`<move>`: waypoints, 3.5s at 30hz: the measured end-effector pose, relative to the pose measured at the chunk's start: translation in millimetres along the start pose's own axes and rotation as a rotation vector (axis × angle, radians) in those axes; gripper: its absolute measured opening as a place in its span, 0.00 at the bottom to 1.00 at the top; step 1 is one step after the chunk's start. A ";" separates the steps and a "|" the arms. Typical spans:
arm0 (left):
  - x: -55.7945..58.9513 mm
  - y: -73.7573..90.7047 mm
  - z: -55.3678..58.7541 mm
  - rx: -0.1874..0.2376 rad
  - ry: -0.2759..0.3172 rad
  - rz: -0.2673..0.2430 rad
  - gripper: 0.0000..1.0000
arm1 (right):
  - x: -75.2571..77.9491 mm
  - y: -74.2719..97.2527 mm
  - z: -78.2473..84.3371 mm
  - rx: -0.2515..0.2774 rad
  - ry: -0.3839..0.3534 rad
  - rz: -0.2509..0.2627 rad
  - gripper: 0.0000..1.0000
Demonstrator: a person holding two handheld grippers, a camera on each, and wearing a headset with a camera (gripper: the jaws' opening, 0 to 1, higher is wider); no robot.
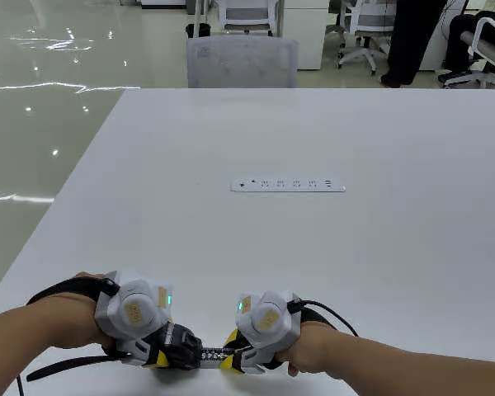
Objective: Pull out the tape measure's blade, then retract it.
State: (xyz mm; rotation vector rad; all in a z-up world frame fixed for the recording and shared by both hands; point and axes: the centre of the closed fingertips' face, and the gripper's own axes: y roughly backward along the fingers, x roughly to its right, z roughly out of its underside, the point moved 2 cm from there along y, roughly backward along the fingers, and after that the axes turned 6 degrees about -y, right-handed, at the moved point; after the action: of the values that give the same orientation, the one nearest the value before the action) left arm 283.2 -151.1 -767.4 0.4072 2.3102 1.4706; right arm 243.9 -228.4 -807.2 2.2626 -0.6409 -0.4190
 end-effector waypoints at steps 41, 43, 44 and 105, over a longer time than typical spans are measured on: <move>-2.1 -0.8 -0.2 -0.005 0.011 -0.005 0.31 | 5.5 18.7 17.7 -0.008 -0.003 0.008 0.14; -2.1 -0.8 -0.3 -0.004 0.011 -0.006 0.31 | 6.8 19.5 19.2 -0.009 -0.003 0.009 0.14; -2.1 -0.8 -0.3 -0.004 0.011 -0.007 0.31 | 7.0 19.8 20.0 -0.010 -0.002 0.009 0.14; -1.3 -0.9 -0.9 -0.005 0.026 -0.013 0.31 | 16.5 62.9 61.8 -0.017 -0.034 0.023 0.14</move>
State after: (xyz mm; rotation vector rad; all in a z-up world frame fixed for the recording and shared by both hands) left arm 283.9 -152.8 -767.7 0.3734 2.3240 1.4844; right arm 208.2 -310.6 -804.9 2.2337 -0.6778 -0.4513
